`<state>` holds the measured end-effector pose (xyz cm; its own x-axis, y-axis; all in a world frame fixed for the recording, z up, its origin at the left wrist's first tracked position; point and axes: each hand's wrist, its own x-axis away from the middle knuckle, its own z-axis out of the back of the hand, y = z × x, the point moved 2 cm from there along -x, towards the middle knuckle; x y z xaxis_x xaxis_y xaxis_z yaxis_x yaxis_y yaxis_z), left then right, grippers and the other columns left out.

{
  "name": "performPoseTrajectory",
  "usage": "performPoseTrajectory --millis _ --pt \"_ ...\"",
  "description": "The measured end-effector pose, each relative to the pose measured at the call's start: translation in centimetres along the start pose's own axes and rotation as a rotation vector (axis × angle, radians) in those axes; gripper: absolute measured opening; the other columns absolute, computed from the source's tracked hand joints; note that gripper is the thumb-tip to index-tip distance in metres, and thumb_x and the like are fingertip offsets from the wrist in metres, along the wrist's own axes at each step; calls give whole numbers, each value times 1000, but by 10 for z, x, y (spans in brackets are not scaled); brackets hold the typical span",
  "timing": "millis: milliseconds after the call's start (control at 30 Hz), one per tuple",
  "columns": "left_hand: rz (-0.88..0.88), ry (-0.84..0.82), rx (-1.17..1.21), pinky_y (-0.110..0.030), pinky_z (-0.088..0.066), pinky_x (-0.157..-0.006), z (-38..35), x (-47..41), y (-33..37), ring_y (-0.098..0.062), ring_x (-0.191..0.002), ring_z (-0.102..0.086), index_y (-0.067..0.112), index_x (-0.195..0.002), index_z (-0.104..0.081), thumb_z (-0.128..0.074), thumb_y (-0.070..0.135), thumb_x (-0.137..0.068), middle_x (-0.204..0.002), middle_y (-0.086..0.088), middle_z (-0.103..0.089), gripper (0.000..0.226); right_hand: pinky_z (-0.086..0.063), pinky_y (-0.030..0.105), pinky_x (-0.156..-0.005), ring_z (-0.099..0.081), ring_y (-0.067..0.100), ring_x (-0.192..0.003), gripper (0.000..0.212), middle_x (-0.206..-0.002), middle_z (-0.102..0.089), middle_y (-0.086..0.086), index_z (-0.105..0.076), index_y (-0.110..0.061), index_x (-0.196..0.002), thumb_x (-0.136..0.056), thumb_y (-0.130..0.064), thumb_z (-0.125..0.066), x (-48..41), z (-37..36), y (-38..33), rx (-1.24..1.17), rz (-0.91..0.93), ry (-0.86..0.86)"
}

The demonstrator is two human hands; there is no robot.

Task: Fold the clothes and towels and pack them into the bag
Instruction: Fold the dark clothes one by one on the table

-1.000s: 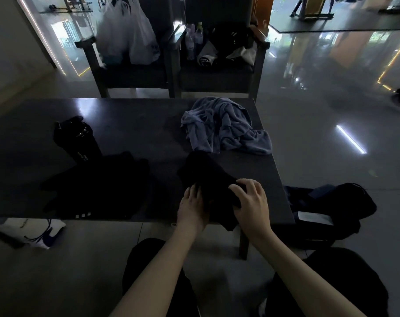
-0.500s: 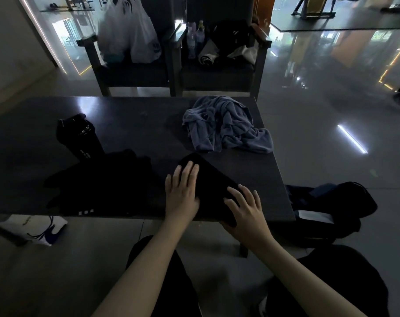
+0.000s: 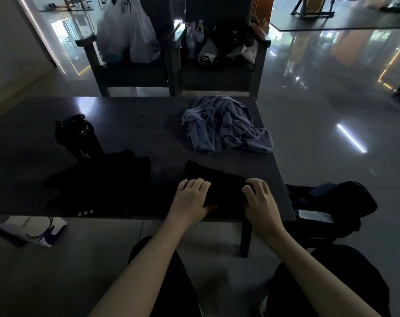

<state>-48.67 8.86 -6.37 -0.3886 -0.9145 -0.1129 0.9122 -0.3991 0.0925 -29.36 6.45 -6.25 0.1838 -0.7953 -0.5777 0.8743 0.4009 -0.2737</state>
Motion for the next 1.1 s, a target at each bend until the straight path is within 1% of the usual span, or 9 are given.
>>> performPoseTrajectory --millis 67,133,267,367,567,733,867,1000,1100 --pt "7 -28 -78 -36 -30 -104 -6 3 0 -19 -119 -45 16 -135 -41 -57 55 -84 -128 1 -45 66 -52 38 -71 -45 26 -95 49 -101 -48 8 -46 -9 -86 -55 12 -77 -1 4 -1 10 39 67" --pt "69 39 -110 -32 -44 -84 -6 5 5 -18 -96 -55 15 -112 -57 -74 48 -72 -108 -1 -55 55 -51 41 -77 -46 26 -94 43 -99 -48 7 -51 -8 -85 -57 9 -78 2 6 -4 54 89 121" --pt "136 153 -145 -30 -48 -51 -5 -2 20 -20 -60 -57 12 -71 -61 -85 6 -48 -71 -4 -57 34 -38 54 -97 -50 26 -100 25 -100 -59 7 -57 -14 -92 -71 -23 -70 13 7 -2 237 82 95" --pt "150 177 -132 -30 -48 -49 0 -5 29 -21 -55 -57 10 -63 -59 -81 -1 -50 -65 -6 -56 27 -37 57 -97 -47 28 -107 50 -110 -59 8 -54 -16 -103 -64 -40 -73 21 9 3 313 32 -33" --pt "122 120 -137 -29 -46 -47 3 -4 33 -21 -49 -55 11 -55 -56 -80 -2 -49 -55 -5 -53 28 -55 42 -67 -44 33 -109 58 -111 -58 15 -57 -8 -103 -52 -16 -83 27 10 -5 285 24 -134" --pt "120 114 -130 -29 -48 -48 4 -5 29 -20 -47 -55 12 -54 -56 -82 -2 -48 -54 -3 -53 31 -41 22 -37 -41 24 -94 42 -88 -61 9 -63 -6 -80 -45 7 -81 14 14 -5 222 5 -136" --pt "103 112 -89 -31 -50 -55 0 -4 29 -17 -58 -58 16 -62 -60 -88 9 -49 -64 0 -56 31 -25 17 -38 -38 19 -83 40 -78 -54 6 -57 -7 -72 -45 11 -79 0 11 2 217 -4 -153" --pt "60 76 -56 -44 -44 -97 0 -4 21 -25 -113 -57 14 -79 -67 -85 19 -60 -114 -7 -60 26 -16 17 -37 -38 19 -80 38 -77 -51 7 -54 -6 -72 -47 10 -79 -1 12 14 221 -42 -157" --pt "2 -43 3 -43 -18 -116 -1 -5 18 -23 -141 -27 11 -116 -61 -60 21 -89 -151 -3 -35 28 -38 24 -43 -49 22 -77 31 -75 -53 4 -58 -10 -69 -56 -17 -85 -3 18 17 305 -26 -216"
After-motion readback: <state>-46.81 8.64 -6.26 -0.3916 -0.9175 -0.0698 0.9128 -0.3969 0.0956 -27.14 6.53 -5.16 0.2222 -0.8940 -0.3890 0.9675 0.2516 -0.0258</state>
